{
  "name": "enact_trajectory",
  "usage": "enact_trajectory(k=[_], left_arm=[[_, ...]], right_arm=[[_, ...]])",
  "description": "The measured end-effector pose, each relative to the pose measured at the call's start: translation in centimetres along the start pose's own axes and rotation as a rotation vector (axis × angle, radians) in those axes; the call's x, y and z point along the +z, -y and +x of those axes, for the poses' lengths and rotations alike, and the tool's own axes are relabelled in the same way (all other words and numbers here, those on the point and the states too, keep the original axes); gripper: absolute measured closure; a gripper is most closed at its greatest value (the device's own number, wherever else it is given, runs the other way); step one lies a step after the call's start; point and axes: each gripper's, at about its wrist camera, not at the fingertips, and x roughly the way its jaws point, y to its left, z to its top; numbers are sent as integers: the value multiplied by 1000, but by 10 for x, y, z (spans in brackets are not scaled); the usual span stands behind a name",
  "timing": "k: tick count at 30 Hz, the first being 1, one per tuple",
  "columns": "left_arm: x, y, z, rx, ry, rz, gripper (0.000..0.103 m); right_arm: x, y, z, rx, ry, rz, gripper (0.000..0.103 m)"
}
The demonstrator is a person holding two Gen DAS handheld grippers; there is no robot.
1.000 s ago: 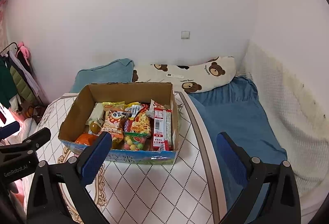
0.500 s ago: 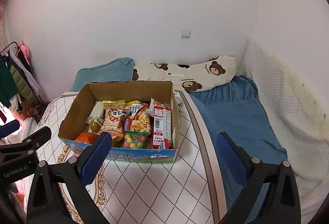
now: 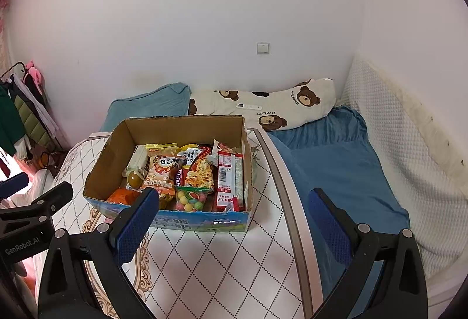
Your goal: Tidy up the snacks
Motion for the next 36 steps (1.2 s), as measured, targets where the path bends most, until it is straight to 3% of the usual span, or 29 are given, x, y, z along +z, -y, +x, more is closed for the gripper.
enact_trajectory(k=[36], left_arm=[[0,1,-3,-10,1,8,1]], right_arm=[[-2,-8,-7,7,4,-17,0]])
